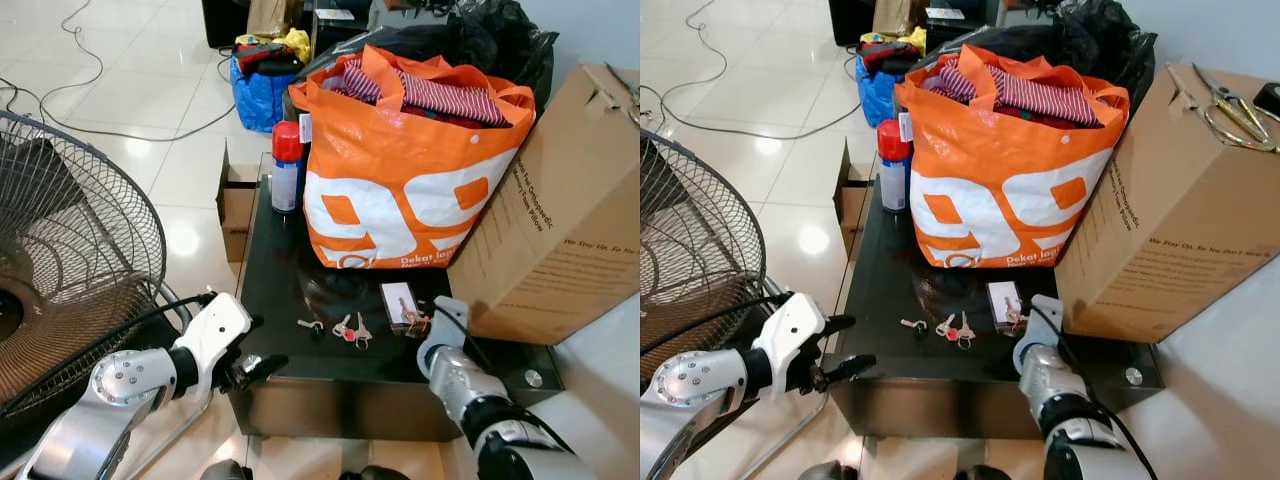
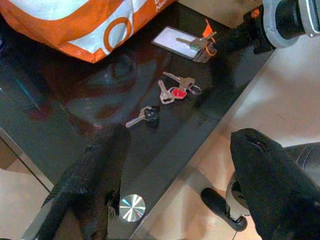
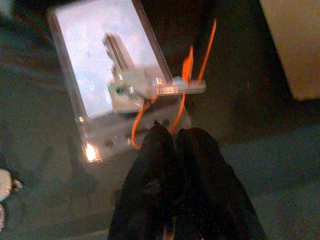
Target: Hang keys on a hook
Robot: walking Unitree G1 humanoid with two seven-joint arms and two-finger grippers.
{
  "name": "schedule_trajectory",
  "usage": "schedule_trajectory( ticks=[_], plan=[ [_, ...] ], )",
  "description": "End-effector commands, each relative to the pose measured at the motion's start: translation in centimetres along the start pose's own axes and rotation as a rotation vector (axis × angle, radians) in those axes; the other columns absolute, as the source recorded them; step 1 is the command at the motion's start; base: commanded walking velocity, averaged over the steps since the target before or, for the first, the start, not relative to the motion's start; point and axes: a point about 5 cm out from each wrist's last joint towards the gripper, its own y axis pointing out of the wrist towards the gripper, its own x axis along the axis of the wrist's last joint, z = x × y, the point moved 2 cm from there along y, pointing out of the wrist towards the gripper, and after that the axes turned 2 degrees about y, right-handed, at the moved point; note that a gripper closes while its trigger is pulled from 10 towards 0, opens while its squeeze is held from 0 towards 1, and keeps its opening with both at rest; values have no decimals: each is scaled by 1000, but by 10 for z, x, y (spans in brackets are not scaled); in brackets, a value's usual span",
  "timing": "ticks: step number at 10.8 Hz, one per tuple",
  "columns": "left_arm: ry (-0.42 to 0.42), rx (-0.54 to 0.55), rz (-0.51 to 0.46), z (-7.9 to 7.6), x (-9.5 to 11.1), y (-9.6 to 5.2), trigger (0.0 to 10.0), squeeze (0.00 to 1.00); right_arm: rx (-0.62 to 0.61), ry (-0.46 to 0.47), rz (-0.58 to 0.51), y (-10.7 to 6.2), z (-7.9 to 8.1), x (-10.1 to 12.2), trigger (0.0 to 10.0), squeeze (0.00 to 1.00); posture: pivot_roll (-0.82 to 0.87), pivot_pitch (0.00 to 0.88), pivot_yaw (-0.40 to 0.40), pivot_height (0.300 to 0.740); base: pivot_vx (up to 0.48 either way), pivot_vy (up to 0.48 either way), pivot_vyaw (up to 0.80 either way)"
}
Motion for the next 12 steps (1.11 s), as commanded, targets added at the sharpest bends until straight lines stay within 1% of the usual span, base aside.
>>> schedule_trajectory(
  ticks=[1,2,3,4,6,7,9,10,11,12],
  plan=[
    [7,7,-12,1,4,0,10000,0,33,-11,-18,-2,-3,6,10000,1000,61,66,-102,740,0,0,0],
    [6,9,-14,1,4,0,10000,0,61,-19,-19,-3,-1,6,10000,1000,62,65,-105,740,0,0,0],
    [5,13,-17,1,4,1,10000,0,95,-50,-35,-6,2,7,10000,1000,62,62,-108,740,0,0,0],
    [5,15,-18,1,4,1,10000,0,96,-51,-42,-7,2,7,10000,1000,62,62,-107,740,0,0,0],
    [5,15,-18,1,5,1,10000,0,74,-49,-61,-6,5,10,10000,1000,63,66,-106,740,0,0,0],
    [4,13,-15,1,5,1,10000,0,66,-12,-59,-4,9,10,10000,1000,66,72,-104,740,0,0,0],
    [5,11,-13,0,5,-1,10000,0,12,0,-19,-1,9,7,10000,1000,72,84,-102,740,0,0,0],
    [4,9,-12,0,5,-2,10000,0,8,10,-7,0,10,6,10000,1000,76,89,-100,740,0,0,0],
    [4,7,-7,-1,4,-4,10000,0,14,17,5,1,13,4,10000,0,85,107,-97,740,0,0,0],
    [4,4,-2,-2,4,-6,10000,0,3,13,9,1,13,2,10000,0,90,116,-94,740,0,0,0]
  ],
)
